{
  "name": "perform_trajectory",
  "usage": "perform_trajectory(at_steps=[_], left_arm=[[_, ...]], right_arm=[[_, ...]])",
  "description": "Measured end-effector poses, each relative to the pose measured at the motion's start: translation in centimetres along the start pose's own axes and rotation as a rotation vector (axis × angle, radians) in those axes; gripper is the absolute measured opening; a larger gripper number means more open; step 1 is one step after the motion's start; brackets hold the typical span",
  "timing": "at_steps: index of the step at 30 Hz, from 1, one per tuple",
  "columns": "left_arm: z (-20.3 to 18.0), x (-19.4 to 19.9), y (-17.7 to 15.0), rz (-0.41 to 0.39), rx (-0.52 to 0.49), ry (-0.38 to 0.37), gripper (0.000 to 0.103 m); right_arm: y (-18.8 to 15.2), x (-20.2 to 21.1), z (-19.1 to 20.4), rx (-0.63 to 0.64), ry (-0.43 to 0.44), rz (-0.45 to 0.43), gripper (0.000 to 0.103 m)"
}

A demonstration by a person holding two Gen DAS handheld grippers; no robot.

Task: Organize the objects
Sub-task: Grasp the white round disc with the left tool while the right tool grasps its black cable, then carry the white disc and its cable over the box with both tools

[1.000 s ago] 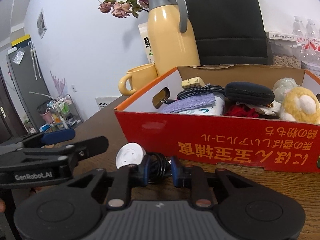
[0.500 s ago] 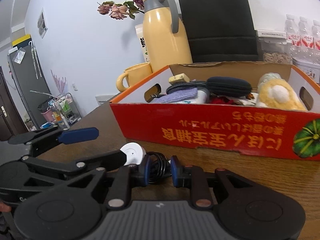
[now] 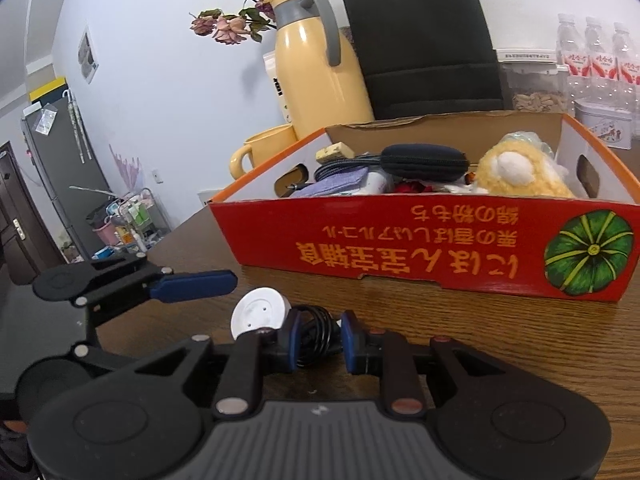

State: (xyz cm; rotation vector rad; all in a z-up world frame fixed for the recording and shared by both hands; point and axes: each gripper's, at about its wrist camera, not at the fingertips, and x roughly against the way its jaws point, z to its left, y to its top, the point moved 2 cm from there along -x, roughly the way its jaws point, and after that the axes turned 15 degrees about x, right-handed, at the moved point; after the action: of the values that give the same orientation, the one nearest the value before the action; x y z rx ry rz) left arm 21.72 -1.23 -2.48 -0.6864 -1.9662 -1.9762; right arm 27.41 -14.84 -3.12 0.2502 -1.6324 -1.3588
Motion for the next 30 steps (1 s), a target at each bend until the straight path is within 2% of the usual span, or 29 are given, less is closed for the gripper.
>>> perform_trajectory(at_steps=[1,2,16,19,23,30], left_arm=[[-0.1,0.0,0.0,0.005,0.002,-0.021,0.044],[-0.2,0.0,0.0,0.0,-0.002,-0.007,0.04],[0.4,0.9,-0.1,-0.025,0.055,-0.007,0.039],[0.9,1.6,0.0,-0.075,0.089,0.022,0.039],[2.0,1.8,0.2,-0.088,0.158,0.049,0.039],[2.9,2.2,0.4,-0.117,0.216,0.082,0.039]], right_arm=[[0.0,0.0,-0.1,-0.001,0.0,0.0,0.02],[0.0,0.0,-0.2,-0.001,0.0,0.0,0.02],[0.0,0.1,0.8,0.062,-0.031,-0.001,0.02],[0.0,0.2,0.8,0.063,-0.045,-0.001,0.02],[0.1,0.3,0.9,0.07,-0.052,-0.002,0.02],[0.1,0.9,1.1,0.093,-0.089,-0.032,0.018]])
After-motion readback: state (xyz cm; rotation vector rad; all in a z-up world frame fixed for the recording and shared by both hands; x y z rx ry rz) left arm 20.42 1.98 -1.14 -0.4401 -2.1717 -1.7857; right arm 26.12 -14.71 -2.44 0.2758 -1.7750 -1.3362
